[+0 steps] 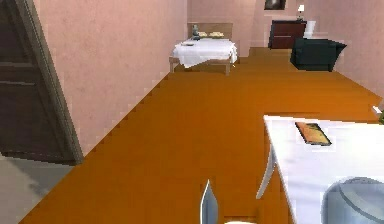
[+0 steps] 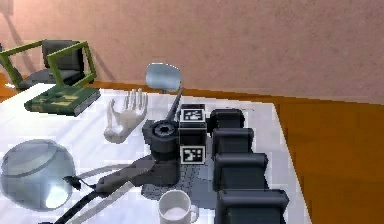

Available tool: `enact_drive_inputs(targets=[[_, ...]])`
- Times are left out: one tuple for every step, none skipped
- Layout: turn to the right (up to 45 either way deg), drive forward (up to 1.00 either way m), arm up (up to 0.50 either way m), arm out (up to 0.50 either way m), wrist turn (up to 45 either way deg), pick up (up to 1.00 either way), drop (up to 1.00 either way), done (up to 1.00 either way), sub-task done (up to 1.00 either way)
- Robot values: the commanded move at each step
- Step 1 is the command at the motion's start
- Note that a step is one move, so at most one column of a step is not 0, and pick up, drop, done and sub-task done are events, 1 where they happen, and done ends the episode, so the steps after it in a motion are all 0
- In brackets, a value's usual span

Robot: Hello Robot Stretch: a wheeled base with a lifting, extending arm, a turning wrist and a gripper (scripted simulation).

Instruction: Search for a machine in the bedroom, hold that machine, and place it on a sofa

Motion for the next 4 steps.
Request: enact_drive_inputs(targets=[[0.0,0.00,0.00,0.00,45.0,0.00,0.00,0.00,0.00],[0.0,0.00,0.00,0.00,45.0,0.00,0.00,0.00,0.00],[0.0,0.00,0.00,0.00,15.0,0.00,0.00,0.00,0.00],[0.0,0.00,-0.30,0.00,0.0,0.00,0.00,0.00,0.00]])
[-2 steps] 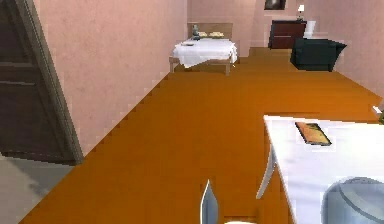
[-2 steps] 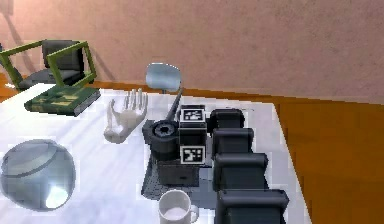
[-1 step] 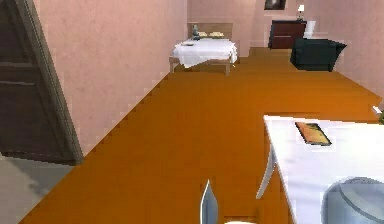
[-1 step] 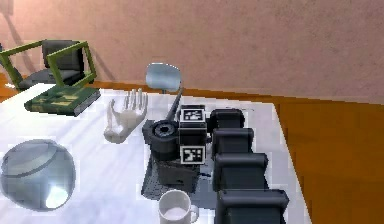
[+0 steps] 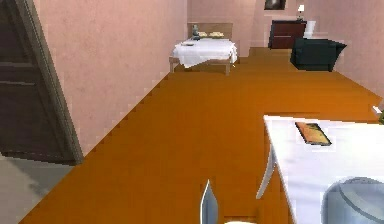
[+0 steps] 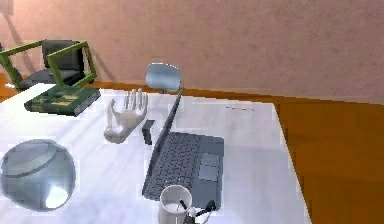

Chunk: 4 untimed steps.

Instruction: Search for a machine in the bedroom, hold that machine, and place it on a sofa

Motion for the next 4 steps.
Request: enact_drive_inputs(targets=[[0.0,0.00,0.00,0.00,0.0,1.00,0.00,0.00,0.00],[0.0,0.00,0.10,0.00,0.0,0.00,0.00,0.00,0.00],[0.0,0.00,0.22,0.00,0.0,0.00,0.00,0.00,0.00],[0.0,0.00,0.00,0.00,-45.0,0.00,0.00,0.00,0.00]])
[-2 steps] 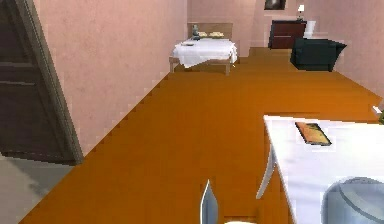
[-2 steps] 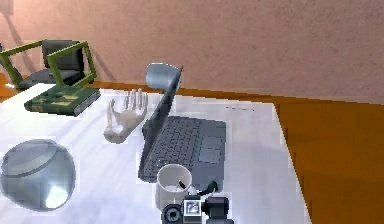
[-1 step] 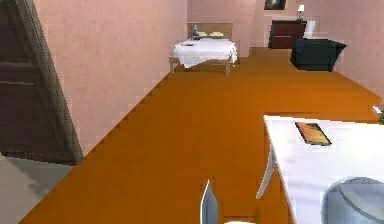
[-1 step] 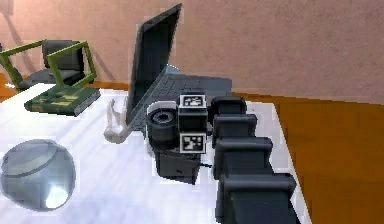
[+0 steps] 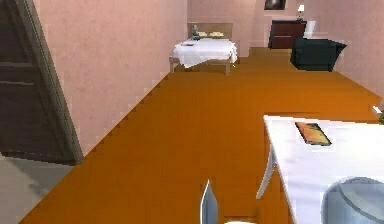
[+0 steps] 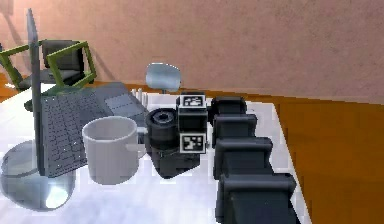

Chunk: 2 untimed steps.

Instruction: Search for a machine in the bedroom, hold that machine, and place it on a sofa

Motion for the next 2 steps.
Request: enact_drive_inputs(targets=[[0.0,0.00,0.00,0.00,-45.0,0.00,0.00,0.00,0.00],[0.0,0.00,0.00,0.00,-45.0,0.00,0.00,0.00,0.00]])
